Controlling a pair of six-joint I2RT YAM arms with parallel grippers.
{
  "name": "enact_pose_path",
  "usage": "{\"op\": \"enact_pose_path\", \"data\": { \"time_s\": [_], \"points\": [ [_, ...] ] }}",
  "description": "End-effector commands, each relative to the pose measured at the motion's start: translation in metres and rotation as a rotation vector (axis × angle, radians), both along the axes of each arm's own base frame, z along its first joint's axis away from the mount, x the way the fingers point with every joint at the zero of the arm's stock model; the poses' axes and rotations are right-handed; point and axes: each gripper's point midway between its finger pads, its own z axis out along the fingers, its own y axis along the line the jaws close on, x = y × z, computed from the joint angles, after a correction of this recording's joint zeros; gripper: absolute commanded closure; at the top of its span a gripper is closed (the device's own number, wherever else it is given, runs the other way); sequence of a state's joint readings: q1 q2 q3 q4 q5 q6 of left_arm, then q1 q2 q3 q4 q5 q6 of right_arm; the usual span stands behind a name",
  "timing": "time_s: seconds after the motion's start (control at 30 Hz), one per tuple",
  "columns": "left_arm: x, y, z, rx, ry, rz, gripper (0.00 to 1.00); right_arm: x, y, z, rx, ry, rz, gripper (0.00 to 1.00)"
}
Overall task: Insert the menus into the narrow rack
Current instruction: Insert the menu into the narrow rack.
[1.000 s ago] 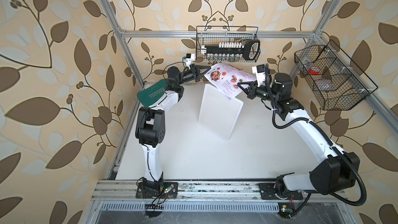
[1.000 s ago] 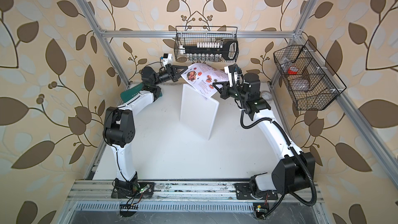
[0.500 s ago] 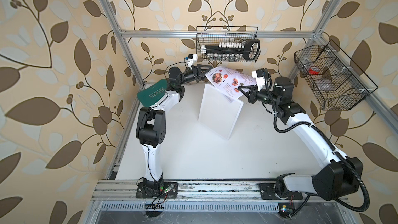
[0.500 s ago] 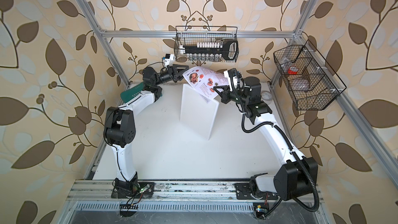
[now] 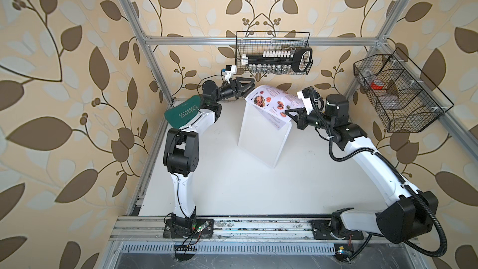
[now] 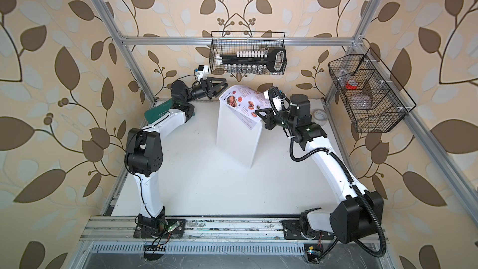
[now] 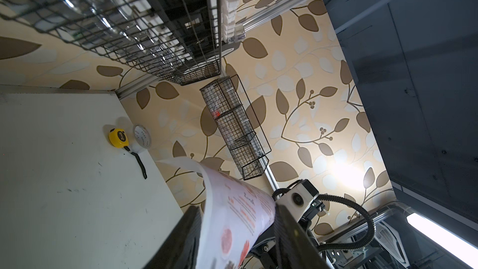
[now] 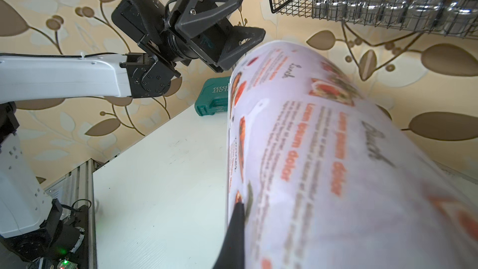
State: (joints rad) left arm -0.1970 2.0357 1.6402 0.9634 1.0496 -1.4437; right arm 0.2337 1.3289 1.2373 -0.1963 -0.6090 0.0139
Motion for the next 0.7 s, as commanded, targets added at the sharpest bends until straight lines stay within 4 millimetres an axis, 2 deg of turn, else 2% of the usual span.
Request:
{"op": "enact_pose_path", "data": {
  "time_s": [0.0,0.27,0.5,0.67],
  "points": [
    [-0.013,-0.003,0.013,0.001,-0.071,-0.040,0.52,-0.008,-0.002,0.010,-0.051,-0.029,0.010,1.00],
    [-0.017,-0.006,0.000,0.033,-0.043,-0.073,0.53,-0.010,-0.003,0.012,-0.096,-0.029,0.027,1.00],
    [-0.016,-0.006,-0.001,0.046,-0.038,-0.071,0.51,-0.014,-0.005,0.020,-0.140,-0.037,0.034,1.00],
    [-0.016,-0.007,-0.002,0.052,-0.038,-0.076,0.51,-0.015,-0.005,0.007,-0.177,0.002,0.045,1.00]
  ]
}}
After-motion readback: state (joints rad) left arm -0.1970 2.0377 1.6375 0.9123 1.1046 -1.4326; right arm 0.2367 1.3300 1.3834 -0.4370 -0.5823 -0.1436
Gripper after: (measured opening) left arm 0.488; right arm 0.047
